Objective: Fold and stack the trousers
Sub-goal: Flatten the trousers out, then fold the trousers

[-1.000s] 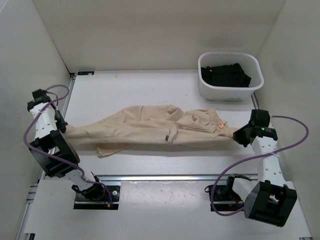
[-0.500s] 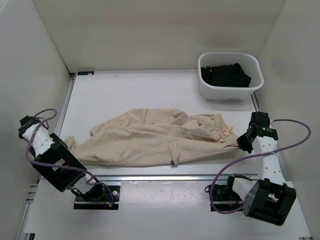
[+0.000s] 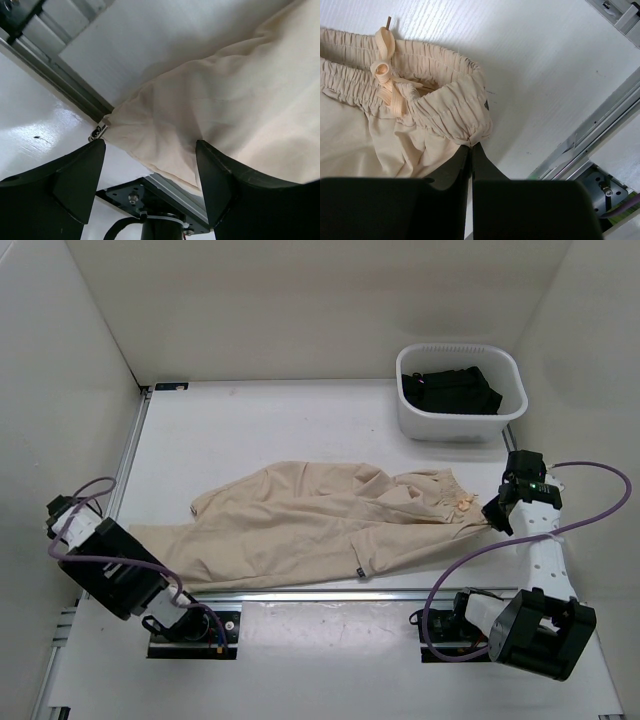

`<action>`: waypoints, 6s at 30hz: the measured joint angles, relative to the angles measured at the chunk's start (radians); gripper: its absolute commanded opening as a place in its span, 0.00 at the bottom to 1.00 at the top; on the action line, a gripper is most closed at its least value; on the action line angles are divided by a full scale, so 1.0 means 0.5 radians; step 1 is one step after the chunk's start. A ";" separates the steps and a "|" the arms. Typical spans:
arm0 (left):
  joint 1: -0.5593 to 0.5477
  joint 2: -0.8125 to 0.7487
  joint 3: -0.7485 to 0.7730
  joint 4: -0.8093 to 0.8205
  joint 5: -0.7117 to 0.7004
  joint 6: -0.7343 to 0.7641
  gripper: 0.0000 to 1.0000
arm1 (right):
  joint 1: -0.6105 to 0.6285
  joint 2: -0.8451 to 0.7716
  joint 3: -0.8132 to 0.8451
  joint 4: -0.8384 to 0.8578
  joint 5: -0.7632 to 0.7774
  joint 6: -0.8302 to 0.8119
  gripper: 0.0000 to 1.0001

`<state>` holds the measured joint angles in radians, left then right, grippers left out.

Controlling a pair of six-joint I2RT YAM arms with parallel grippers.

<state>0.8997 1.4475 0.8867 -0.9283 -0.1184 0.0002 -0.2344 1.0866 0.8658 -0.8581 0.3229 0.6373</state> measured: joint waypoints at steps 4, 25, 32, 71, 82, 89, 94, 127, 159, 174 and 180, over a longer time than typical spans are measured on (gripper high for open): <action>0.091 -0.079 -0.175 0.044 -0.019 0.002 0.88 | 0.000 0.000 0.000 -0.001 -0.002 -0.007 0.00; 0.143 0.056 -0.002 -0.066 -0.116 0.002 0.80 | -0.081 -0.587 -0.164 -0.446 0.539 0.383 0.82; -0.289 -0.057 0.649 -0.233 0.042 0.000 0.82 | -0.011 -0.368 0.076 -0.195 0.359 0.045 0.82; -1.852 0.943 1.193 0.147 -0.404 0.001 0.14 | 0.266 1.442 0.601 0.496 -0.147 0.320 0.00; -1.782 0.123 0.800 0.564 -0.744 -0.001 0.14 | 0.151 1.087 0.485 0.399 0.030 0.175 0.00; -1.535 0.156 0.063 0.414 -0.649 0.001 0.14 | 0.011 0.938 0.461 0.367 0.035 0.167 0.00; -1.216 0.101 0.169 0.340 -0.522 -0.001 0.14 | -0.096 0.853 0.418 0.367 -0.025 0.169 0.00; -1.015 -0.037 0.868 0.356 -0.314 -0.008 0.14 | -0.330 0.466 0.319 0.272 -0.653 0.124 0.00; -0.218 -0.417 0.603 0.093 0.060 -0.016 0.16 | -0.290 -0.031 0.275 -0.304 -0.574 0.080 0.00; 0.029 -0.825 -0.469 0.211 -0.411 -0.001 0.32 | -0.318 -0.275 -0.114 -0.422 -0.007 0.108 0.87; 0.029 -0.849 -0.471 0.197 -0.452 0.000 0.31 | -0.059 -0.249 0.190 -0.264 -0.295 -0.037 0.69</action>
<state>0.9142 1.0229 0.6514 -0.8299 -0.3447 0.0002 -0.2638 0.9623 0.9607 -0.9901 0.1753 0.6186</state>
